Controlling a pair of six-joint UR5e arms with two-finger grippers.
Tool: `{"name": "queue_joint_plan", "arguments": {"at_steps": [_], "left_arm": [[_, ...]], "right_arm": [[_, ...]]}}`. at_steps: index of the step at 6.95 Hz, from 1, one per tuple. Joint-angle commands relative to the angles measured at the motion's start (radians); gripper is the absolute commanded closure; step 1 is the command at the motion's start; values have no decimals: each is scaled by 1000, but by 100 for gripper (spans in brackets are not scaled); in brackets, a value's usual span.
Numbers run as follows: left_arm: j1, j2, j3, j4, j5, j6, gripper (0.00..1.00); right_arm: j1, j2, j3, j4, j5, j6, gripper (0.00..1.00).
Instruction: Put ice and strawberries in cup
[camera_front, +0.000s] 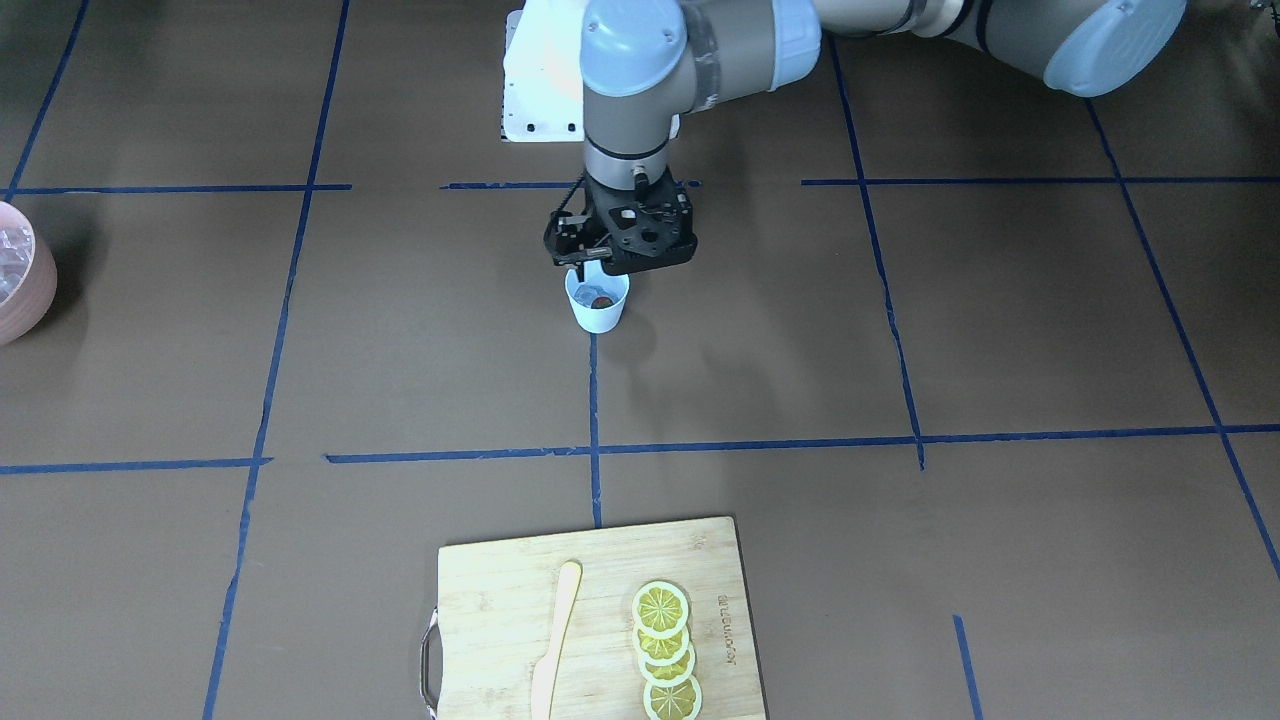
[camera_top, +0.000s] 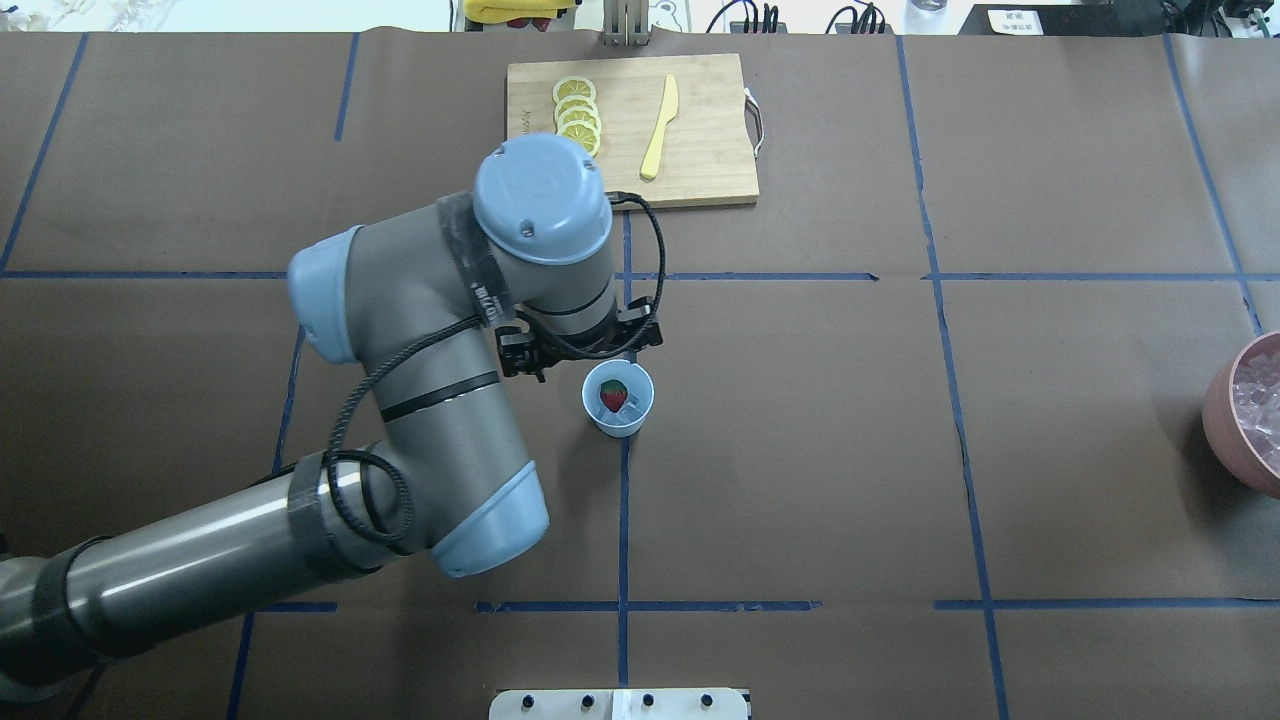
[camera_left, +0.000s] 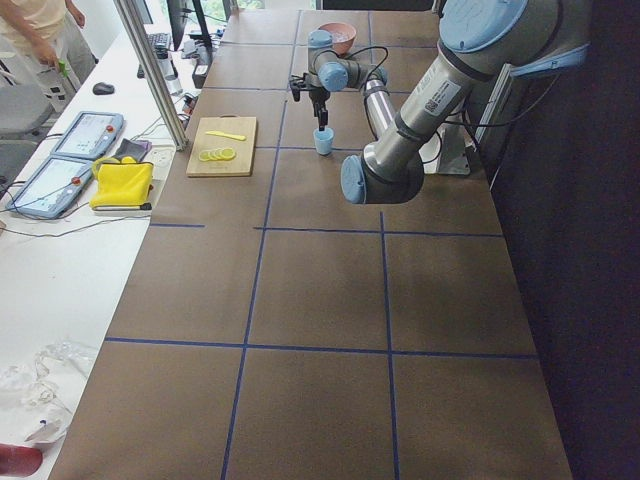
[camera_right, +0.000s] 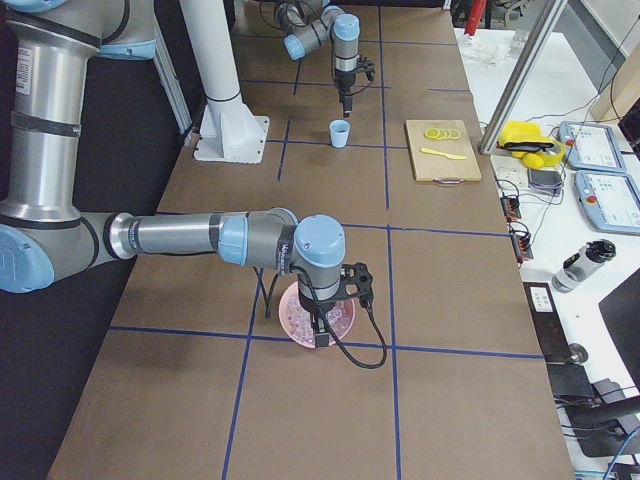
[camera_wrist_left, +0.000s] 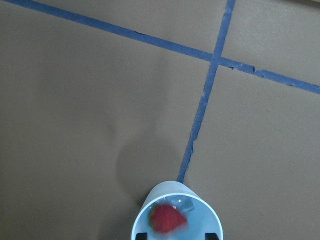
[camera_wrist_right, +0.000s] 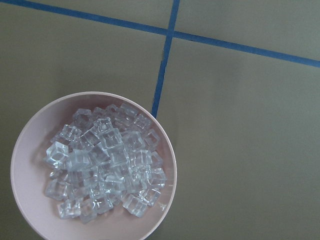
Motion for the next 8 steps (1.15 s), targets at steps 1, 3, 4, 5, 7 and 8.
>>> {"name": "queue_joint_plan", "arguments": {"at_steps": [1,3,4,5,7,8], "left_arm": [[-137,258,-198,8,-54,325,0],[-382,476,-252,3,-204,745,0],[-514,562,-245,0,-261,954,0],[-658,639,-234,5,-337,1152,0],[-897,742,-112,3,-437,1433,0],[-971,797,-56,-9,-468,1454,0]], "right_arm": [[0,0,-1,0,-1,-1,1],[0,1,-4,0,-1,1,1],[-2,1,-4,0,-1,1,1],[0,3,-4,0,-1,1,1],[0,6,-7,0,-1,1,1],[0,6,-7,0,-1,1,1]]}}
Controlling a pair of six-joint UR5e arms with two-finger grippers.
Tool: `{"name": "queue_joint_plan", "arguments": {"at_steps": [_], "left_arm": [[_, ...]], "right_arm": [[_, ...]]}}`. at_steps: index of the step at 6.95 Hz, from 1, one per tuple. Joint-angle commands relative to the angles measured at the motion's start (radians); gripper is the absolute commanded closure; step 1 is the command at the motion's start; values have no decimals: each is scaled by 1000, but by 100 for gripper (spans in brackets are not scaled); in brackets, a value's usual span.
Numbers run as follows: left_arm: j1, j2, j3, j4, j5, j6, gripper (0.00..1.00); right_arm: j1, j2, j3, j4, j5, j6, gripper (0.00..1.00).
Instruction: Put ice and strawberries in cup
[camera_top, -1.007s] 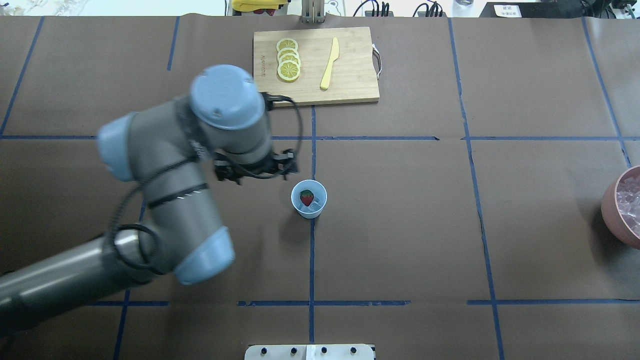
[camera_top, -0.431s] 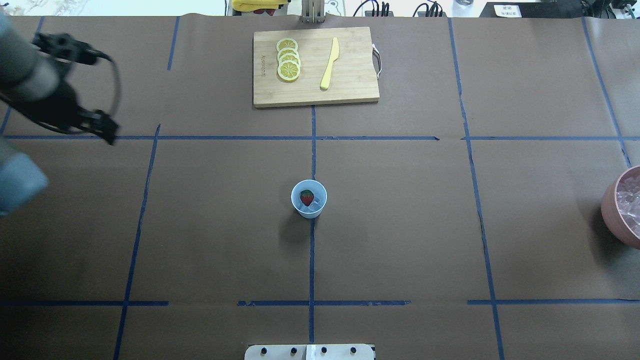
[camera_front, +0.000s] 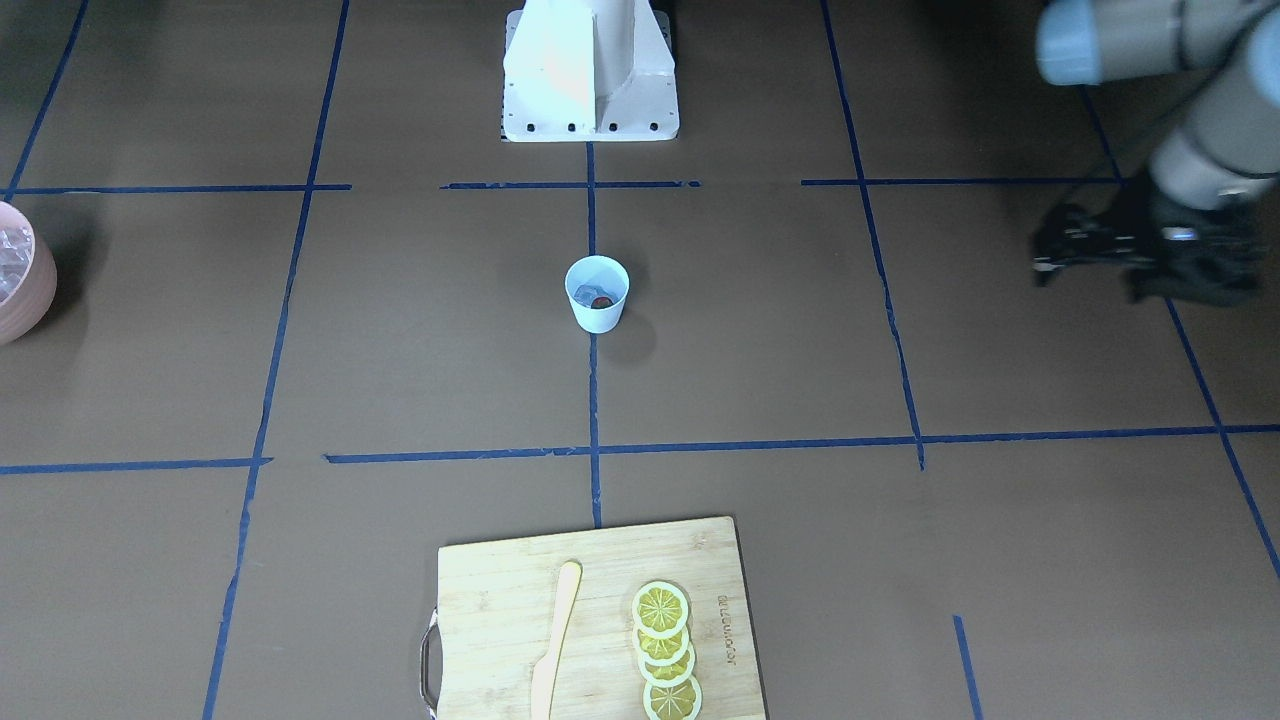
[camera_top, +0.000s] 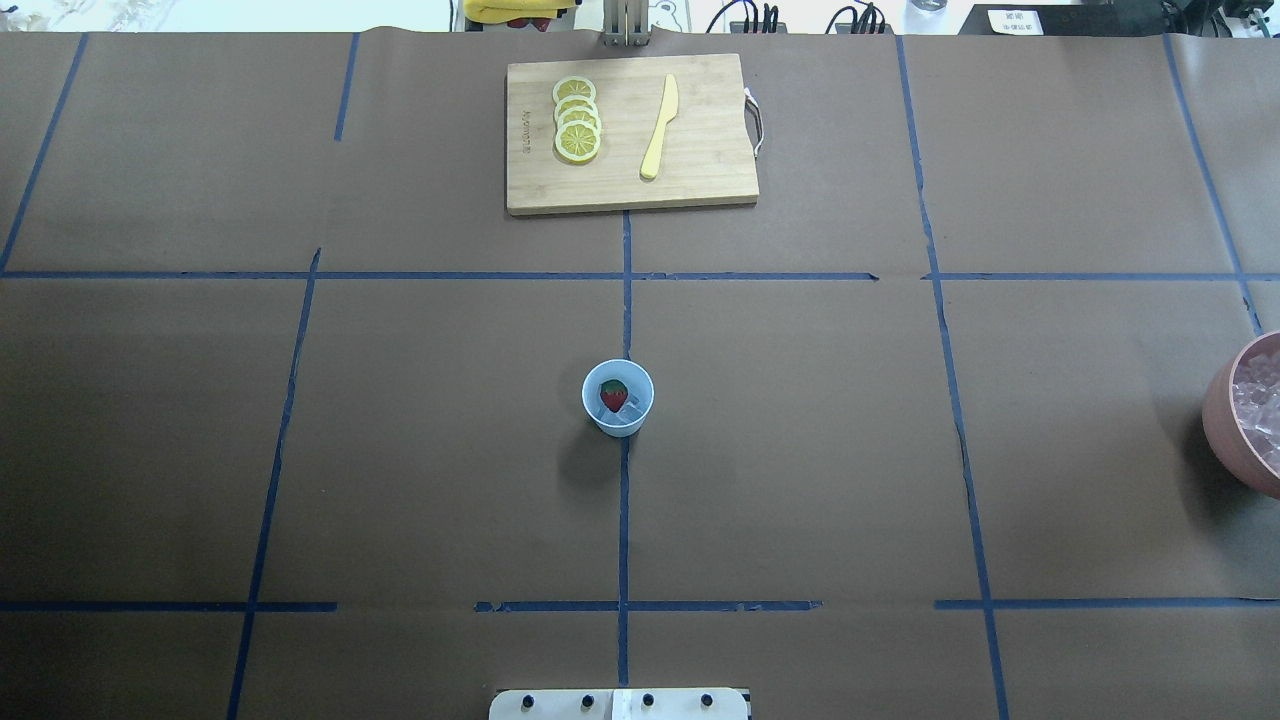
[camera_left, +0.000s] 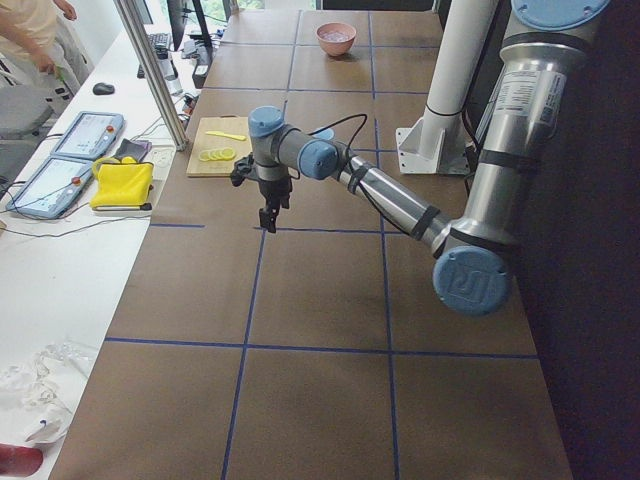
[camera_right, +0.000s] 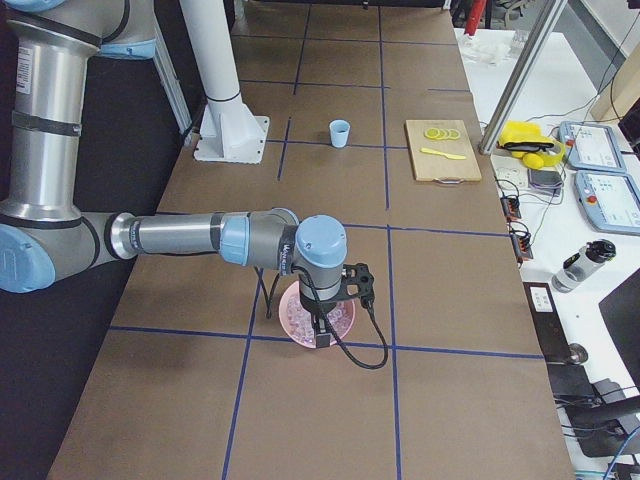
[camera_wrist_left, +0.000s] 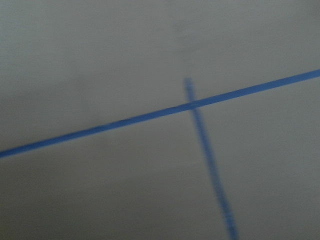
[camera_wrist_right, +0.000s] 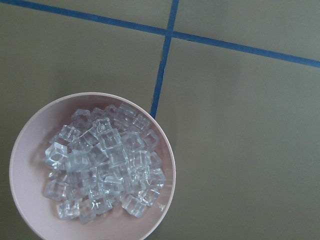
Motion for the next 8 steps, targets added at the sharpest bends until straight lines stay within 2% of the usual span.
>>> {"name": "queue_joint_plan", "arguments": {"at_steps": [1,6,7,8], "left_arm": [[-153,121,94,-9,-44,73,0],[-159,128,134,-6,-34,71,0],[-159,125,128,-6,27,73,0],[-158,125,128,-4,43,74,0]], "right_arm": [[0,1,-1,0,0,0,1],[0,-1,1,0,2,2,1],[0,1,4,0,2,2,1],[0,1,4,2,0,0,1]]}}
